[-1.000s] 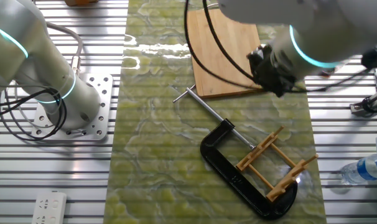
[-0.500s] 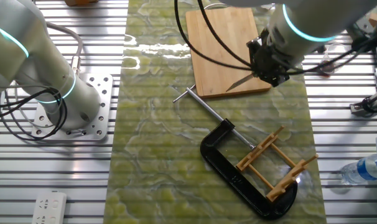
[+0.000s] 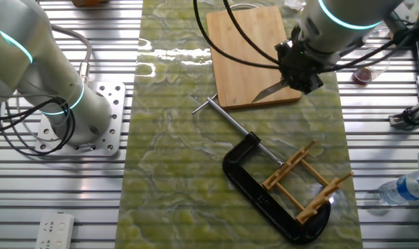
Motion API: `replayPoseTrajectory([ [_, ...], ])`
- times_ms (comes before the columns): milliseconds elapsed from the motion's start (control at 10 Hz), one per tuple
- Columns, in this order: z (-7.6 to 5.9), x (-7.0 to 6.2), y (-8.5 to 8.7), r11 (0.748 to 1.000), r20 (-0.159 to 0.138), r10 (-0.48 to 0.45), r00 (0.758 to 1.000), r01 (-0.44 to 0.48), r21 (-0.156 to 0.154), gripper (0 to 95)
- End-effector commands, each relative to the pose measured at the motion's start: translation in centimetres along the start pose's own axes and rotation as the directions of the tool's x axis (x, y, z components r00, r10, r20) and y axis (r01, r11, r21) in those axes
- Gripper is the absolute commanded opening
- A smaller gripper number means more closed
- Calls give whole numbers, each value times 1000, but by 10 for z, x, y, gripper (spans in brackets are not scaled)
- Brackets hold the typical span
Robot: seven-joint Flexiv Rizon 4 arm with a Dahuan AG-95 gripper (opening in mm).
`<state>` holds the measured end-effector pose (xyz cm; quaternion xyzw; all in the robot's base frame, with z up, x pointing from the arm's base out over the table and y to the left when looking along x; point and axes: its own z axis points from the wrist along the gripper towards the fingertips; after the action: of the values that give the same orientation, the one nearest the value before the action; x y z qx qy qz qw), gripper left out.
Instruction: Put the knife on the cutting board
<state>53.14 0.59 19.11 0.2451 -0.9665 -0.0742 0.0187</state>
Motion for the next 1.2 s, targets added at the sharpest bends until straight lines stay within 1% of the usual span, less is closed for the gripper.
replayPoseTrajectory([
  [100,1,-1,-1,997,-36,-6,999,9,72,0],
  [300,1,-1,-1,994,-58,9,998,-2,108,0],
  [500,1,-1,-1,994,-71,36,997,-28,105,0],
  [700,1,-1,-1,996,-63,32,998,-26,89,0],
  [800,1,-1,-1,997,-49,48,998,-45,67,0],
  [900,1,-1,-1,997,-43,58,997,-56,57,0],
  [1000,6,-11,22,993,-35,107,994,-105,52,0],
  [1200,14,-27,57,987,-32,152,988,-149,61,0],
])
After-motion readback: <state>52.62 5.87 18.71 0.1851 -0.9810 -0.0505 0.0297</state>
